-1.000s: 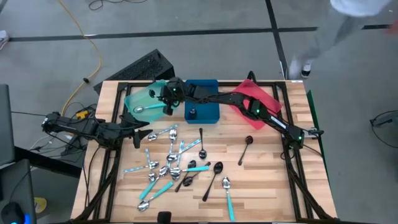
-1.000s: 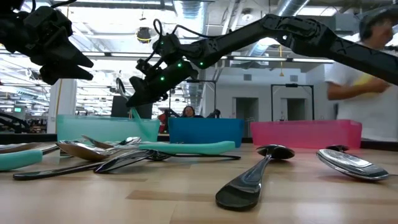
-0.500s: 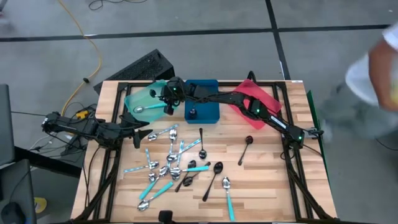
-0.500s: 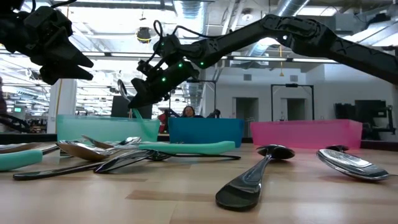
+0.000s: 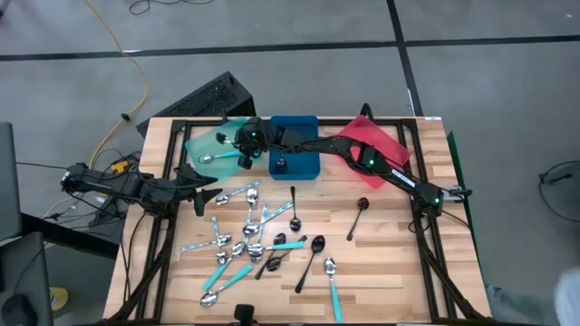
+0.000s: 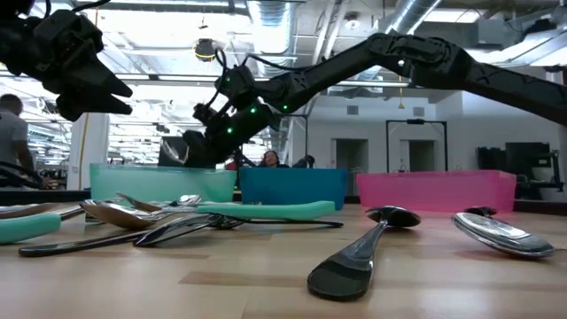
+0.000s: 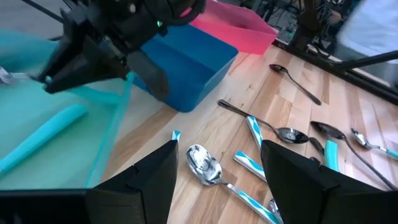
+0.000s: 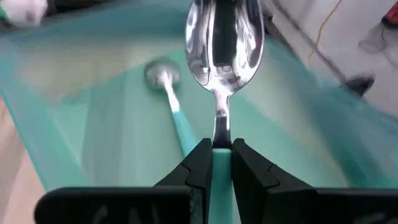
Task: Sort silverware by color (type)
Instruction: Put the blue spoon into the light blue bin, then put the white patterned spoon into the pink bin
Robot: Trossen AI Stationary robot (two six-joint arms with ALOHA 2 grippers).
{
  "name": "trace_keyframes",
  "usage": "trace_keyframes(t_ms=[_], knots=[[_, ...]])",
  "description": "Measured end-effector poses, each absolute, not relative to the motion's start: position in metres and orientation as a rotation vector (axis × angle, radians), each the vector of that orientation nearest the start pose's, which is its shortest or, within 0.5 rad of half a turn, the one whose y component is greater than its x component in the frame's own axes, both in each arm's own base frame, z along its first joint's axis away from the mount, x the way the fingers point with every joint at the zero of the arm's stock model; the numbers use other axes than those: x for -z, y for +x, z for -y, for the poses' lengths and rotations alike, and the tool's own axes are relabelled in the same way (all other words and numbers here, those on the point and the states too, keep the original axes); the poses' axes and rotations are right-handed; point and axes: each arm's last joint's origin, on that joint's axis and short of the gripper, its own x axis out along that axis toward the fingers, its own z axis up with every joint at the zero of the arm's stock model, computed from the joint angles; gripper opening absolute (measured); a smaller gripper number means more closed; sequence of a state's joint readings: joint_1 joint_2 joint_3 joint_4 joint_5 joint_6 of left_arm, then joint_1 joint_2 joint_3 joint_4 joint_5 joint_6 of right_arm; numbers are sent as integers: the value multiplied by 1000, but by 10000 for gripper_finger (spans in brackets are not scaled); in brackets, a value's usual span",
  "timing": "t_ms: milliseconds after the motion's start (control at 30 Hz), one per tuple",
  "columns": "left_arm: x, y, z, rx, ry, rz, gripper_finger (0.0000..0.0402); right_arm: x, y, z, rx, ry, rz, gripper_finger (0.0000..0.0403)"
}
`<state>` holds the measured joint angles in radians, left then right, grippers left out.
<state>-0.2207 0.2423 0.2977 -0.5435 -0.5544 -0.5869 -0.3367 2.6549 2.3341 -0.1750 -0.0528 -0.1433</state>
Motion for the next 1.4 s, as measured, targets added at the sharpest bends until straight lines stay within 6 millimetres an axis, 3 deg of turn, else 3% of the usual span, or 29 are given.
trace_keyframes(t_ms=[233, 600, 767, 933, 1067, 1233, 1400], knots=[[-197, 88, 4, -443, -386, -345, 216, -161, 557, 193, 251, -17, -499, 85], [-197, 88, 4, -444, -395, -346, 216, -161, 558, 194, 252, -15, -495, 212], [-197, 88, 4, -446, -406, -343, 216, -176, 556, 197, 263, -16, -448, 231], [-197, 88, 4, -450, -427, -339, 216, -230, 543, 199, 274, -47, -391, 227], [-197, 88, 4, -453, -446, -335, 216, -284, 518, 198, 280, -101, -415, 225], [-197, 88, 4, -454, -458, -333, 216, -357, 466, 180, 287, -149, -534, 225], [-196, 88, 5, -438, -466, -339, 216, -408, 410, 151, 337, -163, -680, 224]])
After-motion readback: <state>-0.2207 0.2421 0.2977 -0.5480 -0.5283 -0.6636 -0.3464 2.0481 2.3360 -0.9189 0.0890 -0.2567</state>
